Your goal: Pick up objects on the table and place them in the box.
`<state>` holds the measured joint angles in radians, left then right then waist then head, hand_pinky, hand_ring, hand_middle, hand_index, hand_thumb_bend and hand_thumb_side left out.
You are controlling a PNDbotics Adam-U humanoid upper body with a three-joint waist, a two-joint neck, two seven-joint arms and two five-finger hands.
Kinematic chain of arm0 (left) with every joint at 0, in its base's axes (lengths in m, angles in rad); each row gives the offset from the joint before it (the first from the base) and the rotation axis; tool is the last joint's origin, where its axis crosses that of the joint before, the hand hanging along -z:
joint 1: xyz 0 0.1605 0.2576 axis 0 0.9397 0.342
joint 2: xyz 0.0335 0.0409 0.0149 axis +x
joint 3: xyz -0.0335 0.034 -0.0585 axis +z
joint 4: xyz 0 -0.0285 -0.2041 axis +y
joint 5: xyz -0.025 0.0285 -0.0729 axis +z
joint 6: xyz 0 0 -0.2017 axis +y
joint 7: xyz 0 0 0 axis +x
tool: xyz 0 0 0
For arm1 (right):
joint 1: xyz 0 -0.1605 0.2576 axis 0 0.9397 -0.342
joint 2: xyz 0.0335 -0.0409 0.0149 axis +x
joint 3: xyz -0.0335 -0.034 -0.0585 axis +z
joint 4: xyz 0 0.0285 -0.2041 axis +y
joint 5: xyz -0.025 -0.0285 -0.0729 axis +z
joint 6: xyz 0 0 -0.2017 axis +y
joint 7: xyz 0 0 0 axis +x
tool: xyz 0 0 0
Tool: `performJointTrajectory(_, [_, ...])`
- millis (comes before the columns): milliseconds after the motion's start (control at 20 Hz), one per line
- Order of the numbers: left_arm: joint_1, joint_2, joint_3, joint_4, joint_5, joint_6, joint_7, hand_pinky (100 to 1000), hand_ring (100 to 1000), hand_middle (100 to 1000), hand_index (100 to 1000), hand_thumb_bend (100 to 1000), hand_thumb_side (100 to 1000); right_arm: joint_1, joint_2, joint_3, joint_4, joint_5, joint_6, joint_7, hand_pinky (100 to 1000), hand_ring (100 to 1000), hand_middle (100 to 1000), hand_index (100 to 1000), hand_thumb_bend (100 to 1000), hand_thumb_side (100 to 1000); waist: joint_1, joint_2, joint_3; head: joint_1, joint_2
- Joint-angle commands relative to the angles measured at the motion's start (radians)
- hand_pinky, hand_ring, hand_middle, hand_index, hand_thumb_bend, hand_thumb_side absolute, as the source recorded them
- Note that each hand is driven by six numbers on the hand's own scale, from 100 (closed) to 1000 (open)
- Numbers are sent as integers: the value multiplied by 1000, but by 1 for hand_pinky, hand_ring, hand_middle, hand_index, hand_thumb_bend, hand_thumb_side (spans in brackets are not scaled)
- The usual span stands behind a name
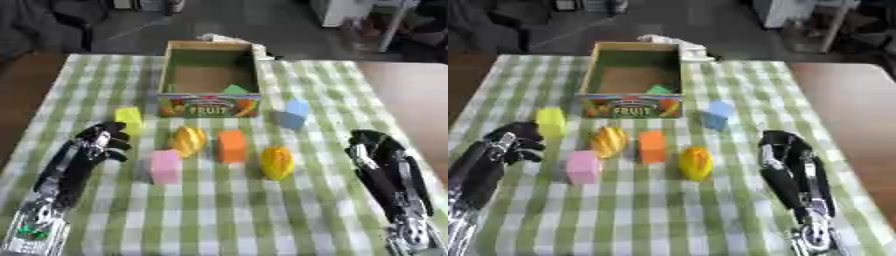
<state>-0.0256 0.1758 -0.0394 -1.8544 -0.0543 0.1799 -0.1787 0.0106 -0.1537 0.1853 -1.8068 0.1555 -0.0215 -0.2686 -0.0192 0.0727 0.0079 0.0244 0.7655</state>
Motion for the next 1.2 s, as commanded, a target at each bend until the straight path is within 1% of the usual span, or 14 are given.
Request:
performJointTrajectory(50, [-8,12,7,-21,-1,-2,4,603,649,611,777,100,786,-5,-5,-2,-23,-2,-1,-1,637,591,585,690,100,503,1,-7,0,2,4])
performJointTrajectory(550, [-9,12,8,-21,-1,-2,5,603,649,611,777,100,784,-4,-4,-3,-22,-2,-1,-1,637,591,584,689,100,502,2,-7,0,2,4])
performJointTrajectory(700, [-20,31,13,-23,-9,-6,7,604,656,616,779,100,769,-4,-5,-3,-21,-2,-1,-1,637,591,584,690,100,502,2,-8,0,2,4])
performJointTrajectory(800, [-44,70,25,-28,-29,-15,15,605,668,624,782,100,726,-2,-6,-3,-21,-1,-1,-1,637,591,584,690,100,502,5,-9,0,1,4])
performJointTrajectory(850, [-60,96,31,-30,-43,-20,20,611,679,636,789,100,673,-1,-7,-3,-20,-1,-1,-2,637,591,584,690,100,502,6,-10,0,0,4])
performJointTrajectory(1000, [-129,198,51,-19,-100,-43,37,624,693,652,796,100,591,1,-10,-3,-18,-1,-1,-1,637,591,584,690,100,503,12,-13,-1,-2,4])
performJointTrajectory(1050, [-156,235,54,-5,-117,-52,42,632,700,660,800,100,606,1,-10,-2,-18,-1,-1,0,637,591,584,690,100,502,13,-14,-3,-2,4])
performJointTrajectory(1100, [-186,276,51,15,-134,-62,43,639,707,668,805,100,527,2,-11,-1,-17,-1,-2,0,637,591,585,690,100,504,15,-14,-5,-2,4])
performJointTrajectory(1200, [-241,350,37,66,-175,-88,29,669,734,700,827,100,470,2,-13,0,-16,-1,-2,2,637,591,585,690,100,503,17,-14,-12,1,4])
